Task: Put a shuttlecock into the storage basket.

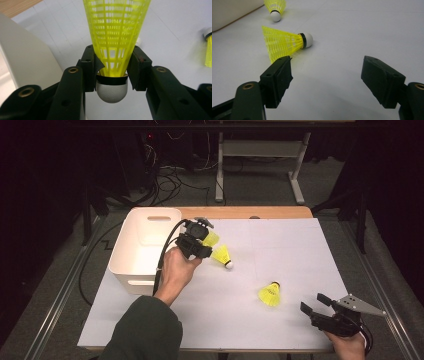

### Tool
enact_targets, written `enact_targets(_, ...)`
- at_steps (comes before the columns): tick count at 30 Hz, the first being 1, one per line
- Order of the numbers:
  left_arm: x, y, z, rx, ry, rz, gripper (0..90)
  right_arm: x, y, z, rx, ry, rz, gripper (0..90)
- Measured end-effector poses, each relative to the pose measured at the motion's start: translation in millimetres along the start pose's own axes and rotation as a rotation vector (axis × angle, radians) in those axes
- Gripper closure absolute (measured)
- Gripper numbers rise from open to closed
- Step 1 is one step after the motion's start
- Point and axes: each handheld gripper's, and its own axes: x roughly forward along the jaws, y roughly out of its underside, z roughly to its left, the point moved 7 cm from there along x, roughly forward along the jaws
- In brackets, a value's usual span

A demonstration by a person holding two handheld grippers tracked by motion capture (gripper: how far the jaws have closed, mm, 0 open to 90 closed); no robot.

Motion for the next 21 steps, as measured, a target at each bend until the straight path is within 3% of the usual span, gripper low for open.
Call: enact_targets(21,-11.7,-2.6,15.8,-0.036,0.033,-0.021,63.5,0.0,-0.1,-0.2,0.0,0.0,-0.002,25.3)
